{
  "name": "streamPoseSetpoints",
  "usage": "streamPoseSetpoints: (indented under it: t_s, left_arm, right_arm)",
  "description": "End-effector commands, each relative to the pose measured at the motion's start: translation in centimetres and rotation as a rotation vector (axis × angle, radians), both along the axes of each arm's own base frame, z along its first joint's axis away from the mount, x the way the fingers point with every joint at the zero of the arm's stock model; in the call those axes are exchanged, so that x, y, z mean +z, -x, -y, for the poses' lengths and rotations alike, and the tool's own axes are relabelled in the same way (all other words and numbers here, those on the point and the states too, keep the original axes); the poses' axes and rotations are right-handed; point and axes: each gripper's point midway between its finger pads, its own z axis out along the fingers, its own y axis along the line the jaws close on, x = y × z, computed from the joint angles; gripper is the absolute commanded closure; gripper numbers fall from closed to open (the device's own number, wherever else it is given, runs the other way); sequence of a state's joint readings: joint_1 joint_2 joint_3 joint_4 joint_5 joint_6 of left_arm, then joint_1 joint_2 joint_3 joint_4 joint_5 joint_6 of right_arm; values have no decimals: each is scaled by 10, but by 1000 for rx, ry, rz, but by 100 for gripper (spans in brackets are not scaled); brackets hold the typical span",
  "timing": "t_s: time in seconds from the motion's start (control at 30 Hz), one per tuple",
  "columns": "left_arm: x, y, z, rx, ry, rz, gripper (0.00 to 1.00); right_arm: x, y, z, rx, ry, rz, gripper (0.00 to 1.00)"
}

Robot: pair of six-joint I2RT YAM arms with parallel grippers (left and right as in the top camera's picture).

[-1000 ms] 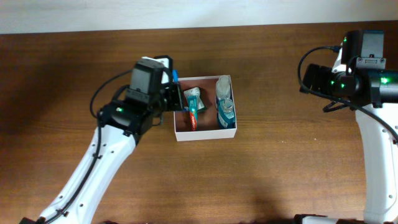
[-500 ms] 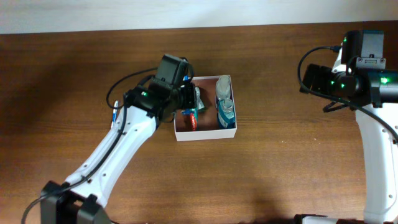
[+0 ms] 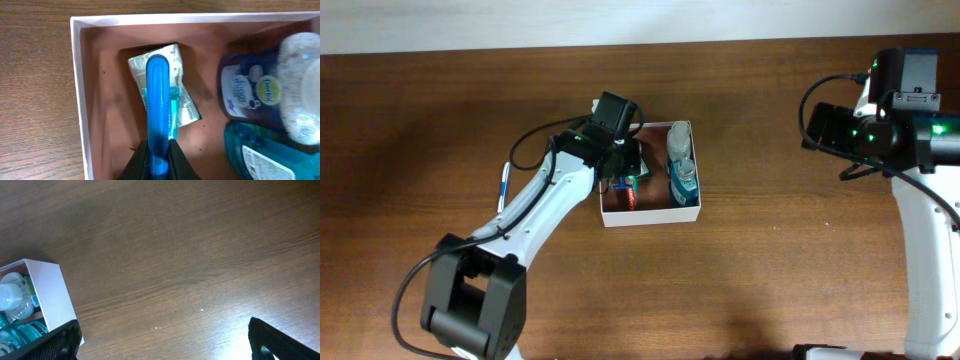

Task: Pack container
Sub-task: 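Carry the blue stick into the box and release it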

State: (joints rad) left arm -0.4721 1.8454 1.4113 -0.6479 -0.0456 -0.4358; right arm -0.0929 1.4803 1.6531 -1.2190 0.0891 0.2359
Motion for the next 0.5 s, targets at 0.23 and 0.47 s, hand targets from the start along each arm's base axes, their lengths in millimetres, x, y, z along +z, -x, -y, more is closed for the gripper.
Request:
streamPoseSetpoints:
  t_s: [0.23, 0.47]
  left_arm:
    - [-23, -8, -8, 37, -76, -15, 93]
    - [-24, -7, -5, 28, -61, -25, 83]
  right_arm:
    - [3, -1, 3, -12, 3, 9, 2]
    - [3, -1, 3, -12, 3, 9, 2]
